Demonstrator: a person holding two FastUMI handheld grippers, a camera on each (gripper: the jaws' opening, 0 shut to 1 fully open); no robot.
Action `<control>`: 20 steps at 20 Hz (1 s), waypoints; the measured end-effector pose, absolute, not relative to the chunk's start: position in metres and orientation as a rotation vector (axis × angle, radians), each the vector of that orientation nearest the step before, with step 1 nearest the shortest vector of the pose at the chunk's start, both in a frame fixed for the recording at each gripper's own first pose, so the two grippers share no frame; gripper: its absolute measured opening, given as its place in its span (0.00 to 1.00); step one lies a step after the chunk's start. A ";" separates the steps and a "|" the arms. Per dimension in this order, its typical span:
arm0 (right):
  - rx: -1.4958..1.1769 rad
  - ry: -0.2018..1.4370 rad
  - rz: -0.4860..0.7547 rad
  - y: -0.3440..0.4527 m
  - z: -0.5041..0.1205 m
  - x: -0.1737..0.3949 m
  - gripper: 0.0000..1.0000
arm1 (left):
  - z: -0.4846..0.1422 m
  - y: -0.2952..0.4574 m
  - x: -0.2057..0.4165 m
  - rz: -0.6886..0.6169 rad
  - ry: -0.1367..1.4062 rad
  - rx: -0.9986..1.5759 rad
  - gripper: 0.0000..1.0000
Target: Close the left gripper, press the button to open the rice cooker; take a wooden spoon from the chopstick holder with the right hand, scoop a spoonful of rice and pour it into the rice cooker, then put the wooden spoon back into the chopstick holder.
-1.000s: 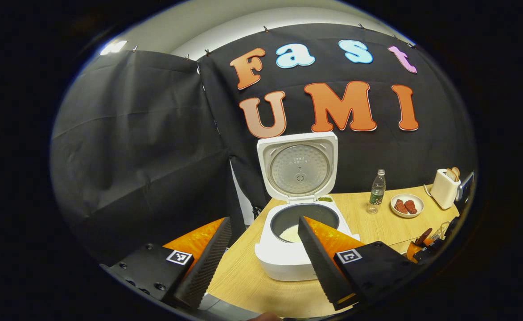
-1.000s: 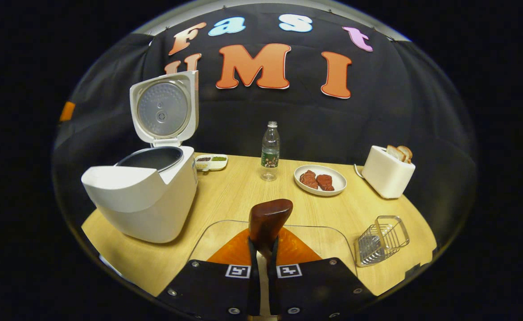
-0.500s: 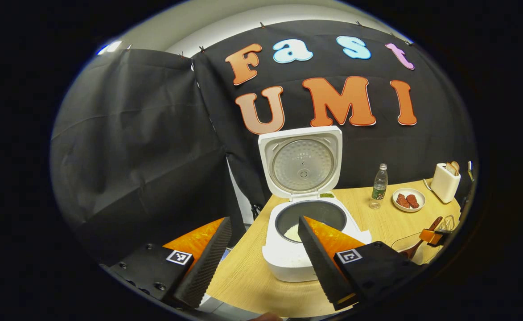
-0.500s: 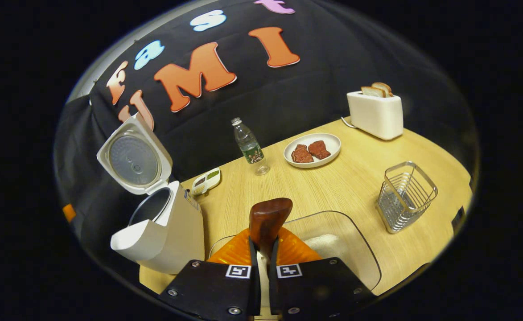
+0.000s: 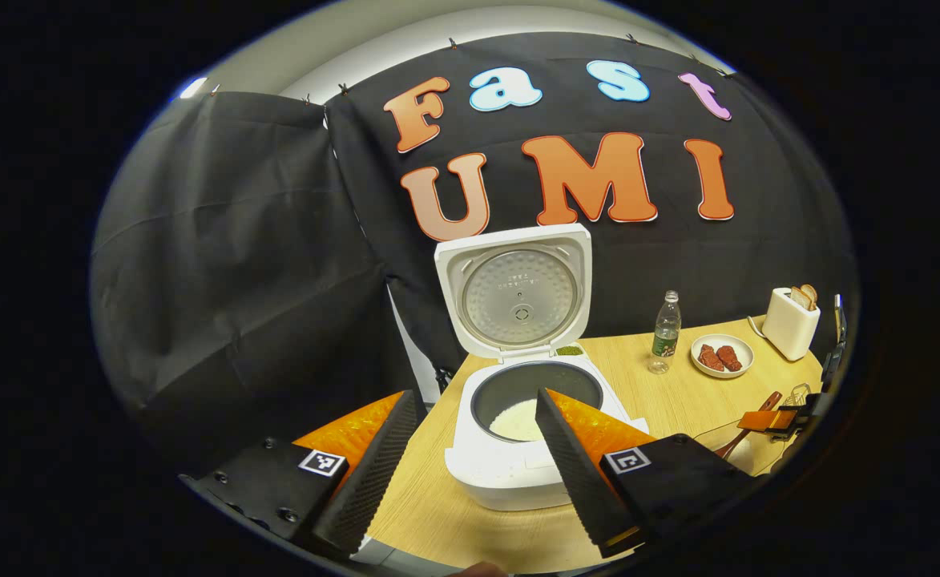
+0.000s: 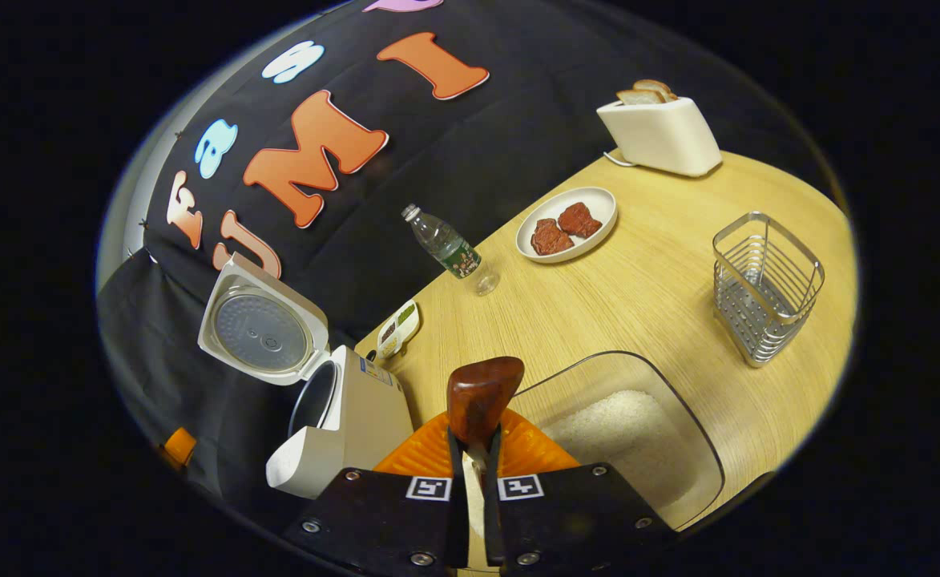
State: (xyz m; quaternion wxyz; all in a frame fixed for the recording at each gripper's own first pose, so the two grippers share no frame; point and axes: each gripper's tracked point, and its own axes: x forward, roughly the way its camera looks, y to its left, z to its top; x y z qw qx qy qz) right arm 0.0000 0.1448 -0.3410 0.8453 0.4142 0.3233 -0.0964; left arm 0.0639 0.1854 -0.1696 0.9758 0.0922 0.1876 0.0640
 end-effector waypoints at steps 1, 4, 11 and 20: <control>0.927 0.694 -0.186 0.145 -0.344 0.000 0.07 | -0.171 0.185 0.063 0.130 0.380 0.182 1.00; 1.072 0.696 -0.172 0.130 -0.347 -0.008 0.07 | -0.169 0.179 0.066 0.132 0.379 0.182 1.00; 1.264 0.606 -0.220 0.071 -0.327 -0.012 0.07 | -0.167 0.157 0.073 0.103 0.365 0.160 0.97; 1.626 0.441 -0.169 0.050 -0.254 0.019 0.07 | -0.151 0.155 0.075 0.100 0.298 0.105 0.97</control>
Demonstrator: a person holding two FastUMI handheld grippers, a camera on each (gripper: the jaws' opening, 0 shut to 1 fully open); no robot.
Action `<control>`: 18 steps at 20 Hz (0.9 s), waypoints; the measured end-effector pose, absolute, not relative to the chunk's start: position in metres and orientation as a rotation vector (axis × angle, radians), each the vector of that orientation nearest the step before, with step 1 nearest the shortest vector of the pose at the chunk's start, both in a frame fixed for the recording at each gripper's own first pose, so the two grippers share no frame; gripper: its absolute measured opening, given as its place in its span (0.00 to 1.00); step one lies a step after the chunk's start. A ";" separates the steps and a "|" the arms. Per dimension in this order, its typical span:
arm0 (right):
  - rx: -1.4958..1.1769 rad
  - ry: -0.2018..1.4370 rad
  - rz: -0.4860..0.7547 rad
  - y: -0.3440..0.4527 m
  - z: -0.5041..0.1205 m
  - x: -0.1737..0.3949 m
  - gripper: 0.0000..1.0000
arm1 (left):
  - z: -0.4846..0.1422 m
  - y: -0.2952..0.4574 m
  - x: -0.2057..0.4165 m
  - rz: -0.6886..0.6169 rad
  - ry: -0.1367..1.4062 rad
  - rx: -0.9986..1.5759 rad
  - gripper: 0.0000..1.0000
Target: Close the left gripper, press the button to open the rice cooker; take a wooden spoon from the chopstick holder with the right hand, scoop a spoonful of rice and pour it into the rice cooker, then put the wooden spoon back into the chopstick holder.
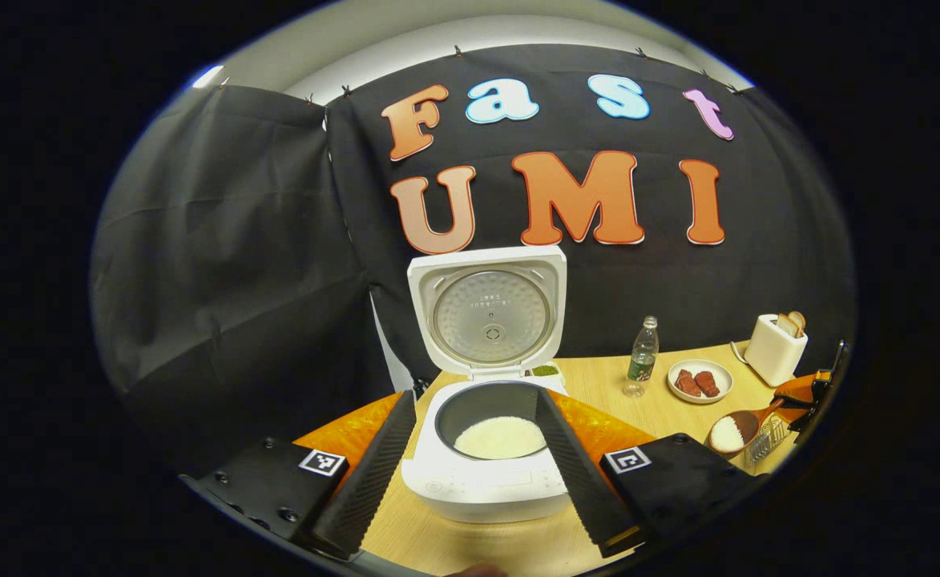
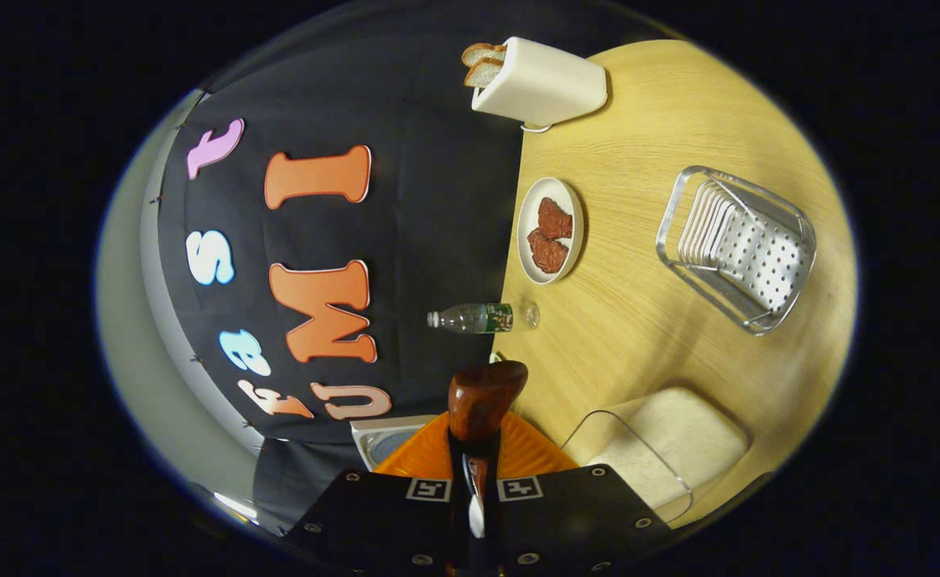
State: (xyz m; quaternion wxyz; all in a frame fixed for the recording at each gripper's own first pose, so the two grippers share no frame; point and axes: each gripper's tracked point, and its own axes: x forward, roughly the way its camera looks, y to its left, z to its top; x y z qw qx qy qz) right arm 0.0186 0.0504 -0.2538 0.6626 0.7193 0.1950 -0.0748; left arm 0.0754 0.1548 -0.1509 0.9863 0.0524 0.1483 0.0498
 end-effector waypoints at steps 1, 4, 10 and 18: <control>1.646 0.438 -0.154 0.055 -0.246 0.026 0.07 | -0.148 0.159 0.074 0.109 0.286 0.098 0.97; 1.656 0.446 -0.093 0.084 -0.220 0.056 0.07 | -0.142 0.181 0.066 0.152 0.255 0.083 1.00; 1.618 0.487 0.074 0.165 -0.164 0.130 0.07 | -0.137 0.239 0.041 0.264 0.227 0.081 1.00; 1.414 0.551 0.153 0.269 -0.152 0.203 0.07 | -0.142 0.319 0.010 0.381 0.235 0.048 0.97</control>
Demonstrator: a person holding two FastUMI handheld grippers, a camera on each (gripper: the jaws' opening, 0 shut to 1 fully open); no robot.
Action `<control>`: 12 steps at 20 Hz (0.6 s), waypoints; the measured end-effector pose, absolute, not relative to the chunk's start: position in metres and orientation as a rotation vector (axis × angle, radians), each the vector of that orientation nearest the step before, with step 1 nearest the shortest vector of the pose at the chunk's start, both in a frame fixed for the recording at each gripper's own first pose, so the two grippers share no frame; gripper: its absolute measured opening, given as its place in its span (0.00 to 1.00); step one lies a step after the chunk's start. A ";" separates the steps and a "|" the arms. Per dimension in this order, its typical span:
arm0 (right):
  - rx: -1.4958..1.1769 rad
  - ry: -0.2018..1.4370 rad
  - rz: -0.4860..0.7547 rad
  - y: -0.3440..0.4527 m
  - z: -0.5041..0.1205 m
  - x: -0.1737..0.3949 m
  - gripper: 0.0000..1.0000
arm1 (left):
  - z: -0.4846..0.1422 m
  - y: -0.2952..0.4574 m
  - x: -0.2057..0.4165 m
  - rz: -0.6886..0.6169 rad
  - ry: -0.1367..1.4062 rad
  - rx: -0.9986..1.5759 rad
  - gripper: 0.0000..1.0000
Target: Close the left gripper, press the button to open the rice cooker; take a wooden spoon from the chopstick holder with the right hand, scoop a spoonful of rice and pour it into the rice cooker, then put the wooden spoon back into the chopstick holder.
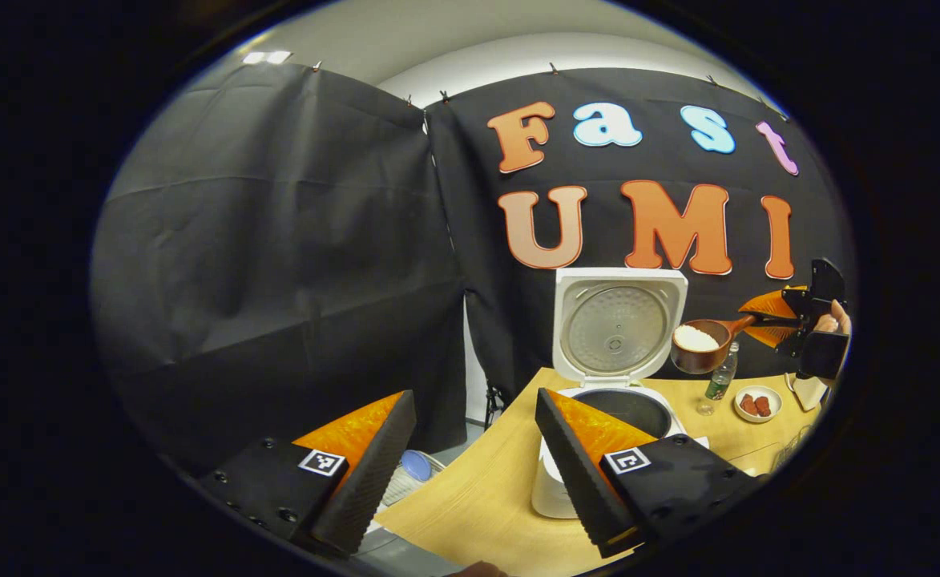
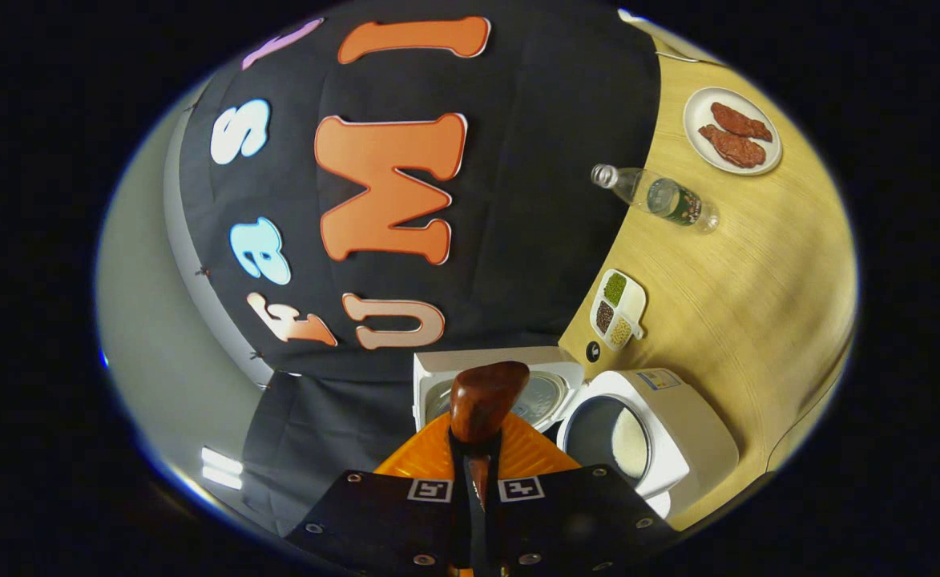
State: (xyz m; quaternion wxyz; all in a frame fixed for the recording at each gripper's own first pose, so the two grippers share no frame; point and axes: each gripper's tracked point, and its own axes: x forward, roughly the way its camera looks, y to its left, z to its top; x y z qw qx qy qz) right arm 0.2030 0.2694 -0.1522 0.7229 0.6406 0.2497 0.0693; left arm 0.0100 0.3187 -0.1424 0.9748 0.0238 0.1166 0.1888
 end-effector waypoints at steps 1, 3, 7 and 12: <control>1.357 0.556 0.157 0.279 -0.154 0.209 0.06 | -0.145 0.326 0.007 0.392 0.240 0.044 0.97; 1.218 0.568 0.150 0.293 -0.163 0.223 0.07 | -0.152 0.337 0.002 0.406 0.254 0.029 1.00; 0.929 0.582 0.131 0.308 -0.182 0.241 0.07 | -0.166 0.355 0.001 0.428 0.286 0.009 1.00; 0.690 0.574 0.122 0.319 -0.188 0.250 0.07 | -0.173 0.364 0.009 0.429 0.313 0.007 0.98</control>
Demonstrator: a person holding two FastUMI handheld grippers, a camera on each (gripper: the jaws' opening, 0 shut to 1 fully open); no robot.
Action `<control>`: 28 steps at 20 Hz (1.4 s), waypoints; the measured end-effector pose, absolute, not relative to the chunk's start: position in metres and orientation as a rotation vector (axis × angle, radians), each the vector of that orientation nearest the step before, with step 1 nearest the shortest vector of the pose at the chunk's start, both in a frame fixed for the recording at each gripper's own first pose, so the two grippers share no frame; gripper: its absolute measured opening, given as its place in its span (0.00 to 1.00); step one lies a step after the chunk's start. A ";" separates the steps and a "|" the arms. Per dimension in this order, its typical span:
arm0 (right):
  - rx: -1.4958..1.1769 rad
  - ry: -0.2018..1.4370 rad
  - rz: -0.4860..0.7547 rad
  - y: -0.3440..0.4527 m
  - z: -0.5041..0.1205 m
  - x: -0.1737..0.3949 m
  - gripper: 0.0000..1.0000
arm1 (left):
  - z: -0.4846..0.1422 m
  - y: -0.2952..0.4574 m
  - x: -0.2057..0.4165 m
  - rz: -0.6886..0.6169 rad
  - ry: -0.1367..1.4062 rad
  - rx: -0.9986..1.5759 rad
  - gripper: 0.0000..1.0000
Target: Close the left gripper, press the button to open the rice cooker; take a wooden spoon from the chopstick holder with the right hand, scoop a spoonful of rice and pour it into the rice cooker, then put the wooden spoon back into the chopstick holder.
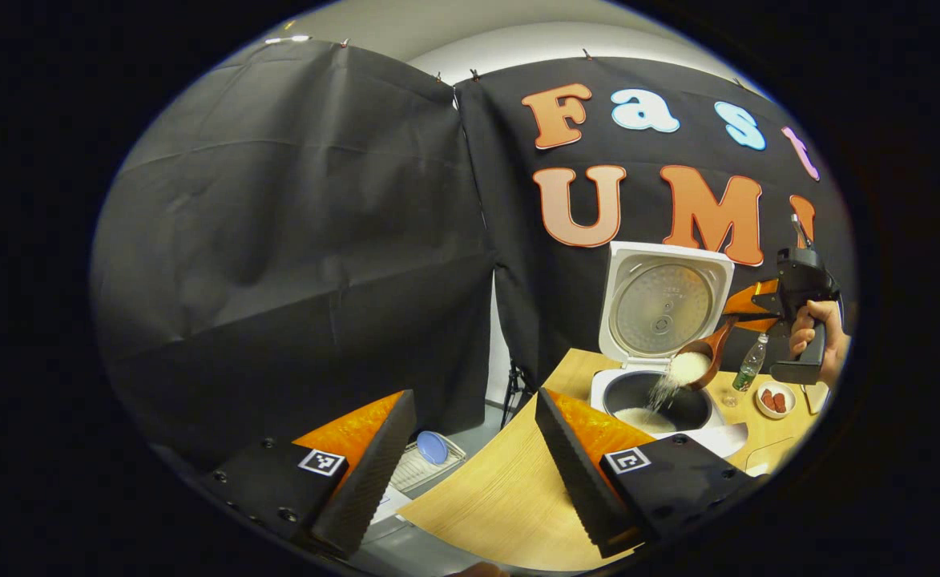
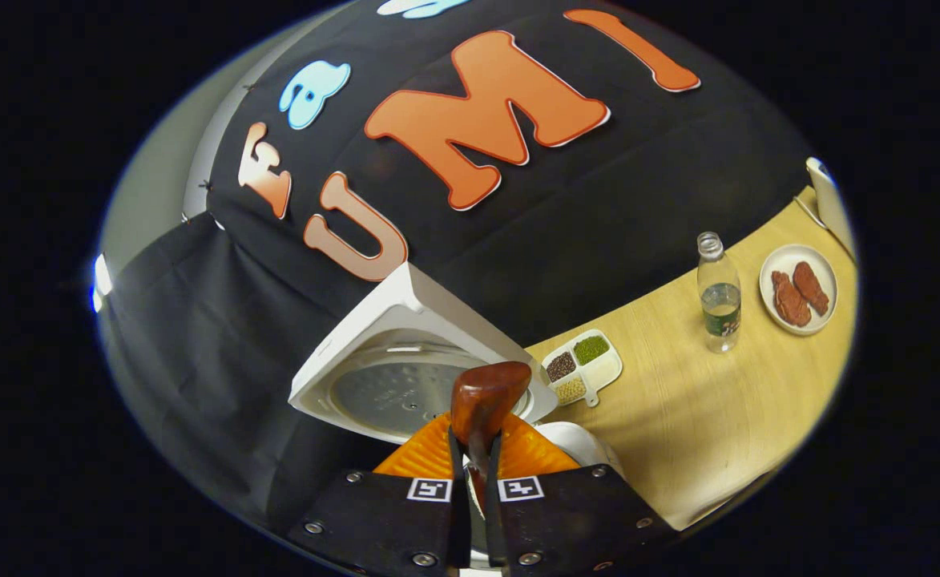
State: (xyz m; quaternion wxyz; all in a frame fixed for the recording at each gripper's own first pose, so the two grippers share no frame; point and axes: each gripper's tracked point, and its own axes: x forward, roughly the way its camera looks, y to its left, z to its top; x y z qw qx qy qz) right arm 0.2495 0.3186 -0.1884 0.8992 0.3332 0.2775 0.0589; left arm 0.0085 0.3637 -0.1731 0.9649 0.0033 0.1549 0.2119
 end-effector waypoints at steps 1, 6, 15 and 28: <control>0.661 0.567 0.125 0.319 -0.186 0.251 0.07 | -0.174 0.363 0.010 0.425 0.316 0.007 0.98; 0.497 0.526 0.156 0.324 -0.173 0.254 0.07 | -0.176 0.356 0.018 0.404 0.325 0.015 1.00; 0.265 0.407 0.292 0.347 -0.123 0.261 0.07 | -0.176 0.350 0.019 0.395 0.335 0.020 1.00; -0.151 0.130 0.466 0.381 -0.047 0.237 0.07 | -0.173 0.352 0.013 0.391 0.351 0.032 1.00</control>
